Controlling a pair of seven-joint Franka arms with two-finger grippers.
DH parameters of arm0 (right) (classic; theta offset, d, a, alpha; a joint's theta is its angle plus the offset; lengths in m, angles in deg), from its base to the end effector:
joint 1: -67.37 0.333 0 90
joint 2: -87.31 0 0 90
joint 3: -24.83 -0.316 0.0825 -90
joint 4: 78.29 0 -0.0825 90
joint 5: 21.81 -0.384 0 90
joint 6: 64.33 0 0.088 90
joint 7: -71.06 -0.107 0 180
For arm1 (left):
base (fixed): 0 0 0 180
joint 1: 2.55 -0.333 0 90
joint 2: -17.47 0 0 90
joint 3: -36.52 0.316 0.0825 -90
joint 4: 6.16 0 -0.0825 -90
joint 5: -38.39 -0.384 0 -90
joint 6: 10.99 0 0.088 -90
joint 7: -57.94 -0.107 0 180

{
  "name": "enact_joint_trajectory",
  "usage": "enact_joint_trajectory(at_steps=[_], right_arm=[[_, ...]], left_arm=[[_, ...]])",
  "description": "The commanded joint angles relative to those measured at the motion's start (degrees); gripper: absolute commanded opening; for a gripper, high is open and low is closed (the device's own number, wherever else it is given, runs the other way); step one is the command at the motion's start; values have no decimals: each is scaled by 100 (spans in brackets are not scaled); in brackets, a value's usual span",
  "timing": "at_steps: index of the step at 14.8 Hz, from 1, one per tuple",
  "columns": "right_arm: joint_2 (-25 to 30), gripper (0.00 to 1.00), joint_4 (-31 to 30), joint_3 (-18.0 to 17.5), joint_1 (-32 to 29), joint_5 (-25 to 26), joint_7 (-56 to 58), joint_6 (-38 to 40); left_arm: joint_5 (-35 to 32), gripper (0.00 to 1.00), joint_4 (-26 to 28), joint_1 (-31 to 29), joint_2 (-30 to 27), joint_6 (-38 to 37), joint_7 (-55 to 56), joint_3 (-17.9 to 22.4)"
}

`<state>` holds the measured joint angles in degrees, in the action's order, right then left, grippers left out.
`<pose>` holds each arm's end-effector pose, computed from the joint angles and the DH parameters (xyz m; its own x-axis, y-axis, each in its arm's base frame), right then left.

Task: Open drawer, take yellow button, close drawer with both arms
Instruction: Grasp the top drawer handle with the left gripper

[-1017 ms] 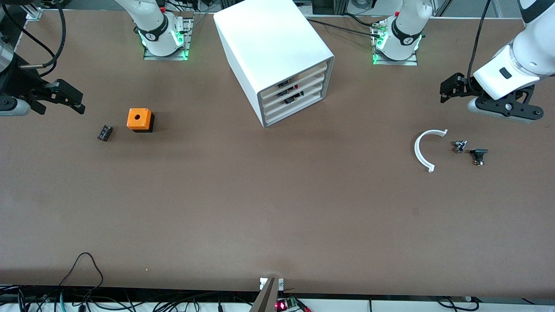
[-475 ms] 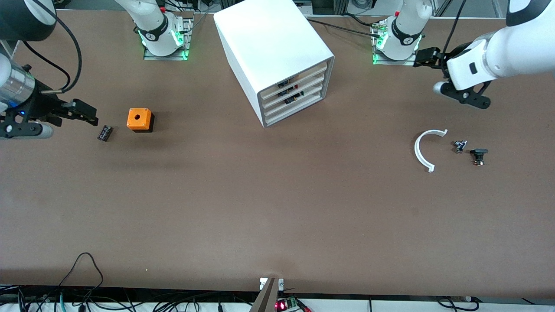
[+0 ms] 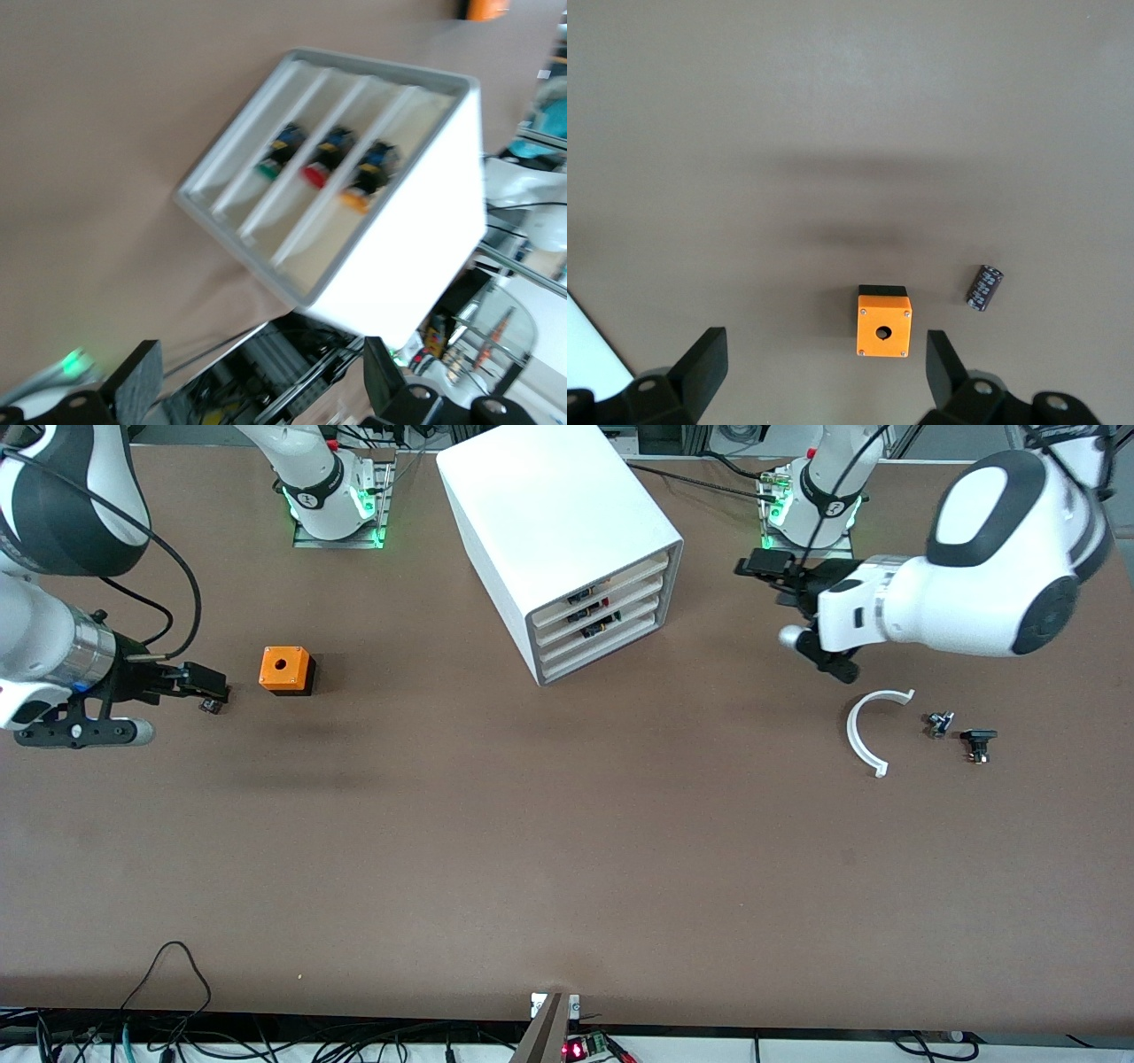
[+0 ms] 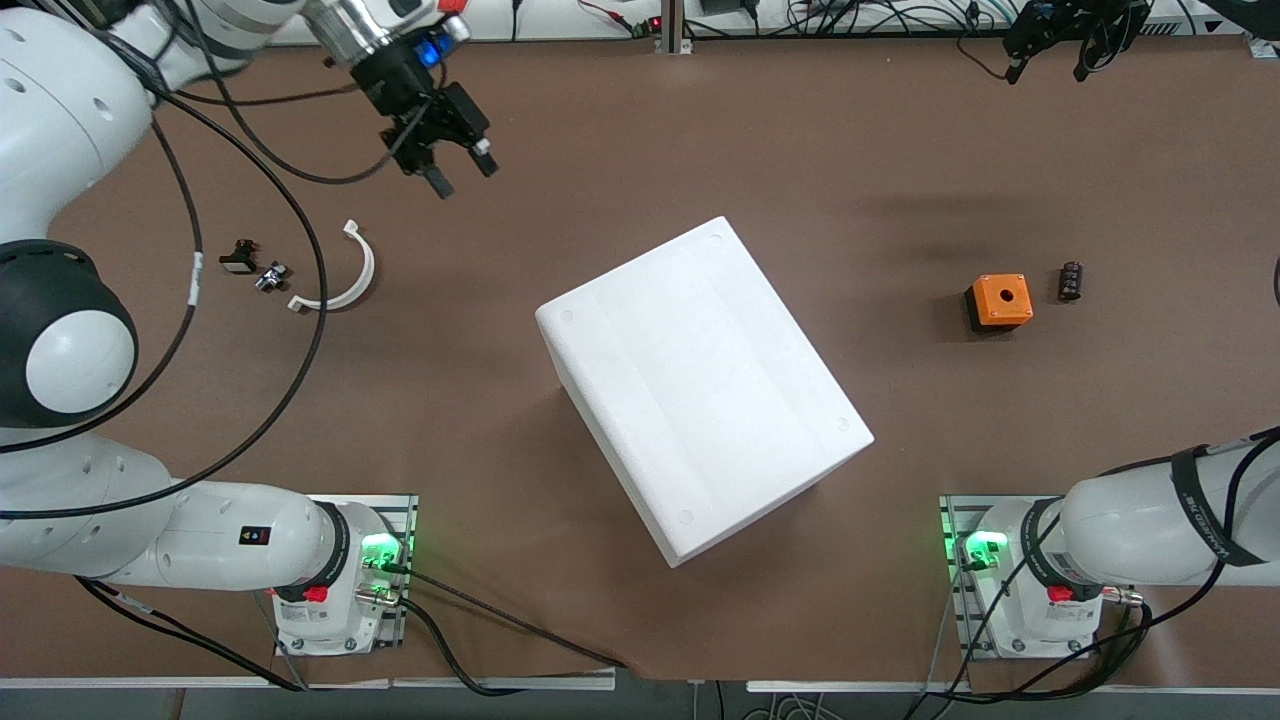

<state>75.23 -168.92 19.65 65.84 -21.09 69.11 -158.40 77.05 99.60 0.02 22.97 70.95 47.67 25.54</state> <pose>0.6094 0.0332 0.5022 0.9883 0.0307 -0.1495 0.0308 -0.9995 -0.0015 0.5023 -0.1941 0.4673 0.8306 -0.4377 -0.3441 -0.1104 -0.7352 0.6688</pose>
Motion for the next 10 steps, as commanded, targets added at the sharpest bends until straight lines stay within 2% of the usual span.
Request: enact_joint_trajectory(at_steps=[1, 3, 5, 6, 7, 9, 10], right_arm=[[-215, 99, 124, -36, -32, 77, 72, 29], [-320, 99, 124, -36, -5, 77, 63, -15], [-417, 99, 124, -36, -5, 42, 63, -138], [-453, 99, 124, -36, -5, 25, 55, -217], [-497, 99, 124, -36, -5, 16, 46, -270], [-619, 99, 124, -44, 3, 16, -24, -296], [-672, 99, 124, -53, 12, 7, -51, -296]], left_arm=[[640, 100, 812, -46, -146, 769, -1008, -89], [1272, 100, 1392, -38, -154, 1357, -1694, -89], [1948, 96, 1981, -37, -154, 1772, -2423, -98], [2387, 86, 2262, -37, -145, 1834, -2809, -98], [2696, 72, 2457, -37, -137, 1870, -3135, -98], [2857, 59, 2651, -20, -128, 1922, -3253, -107], [2944, 58, 2721, -29, -119, 1923, -3279, -168]])
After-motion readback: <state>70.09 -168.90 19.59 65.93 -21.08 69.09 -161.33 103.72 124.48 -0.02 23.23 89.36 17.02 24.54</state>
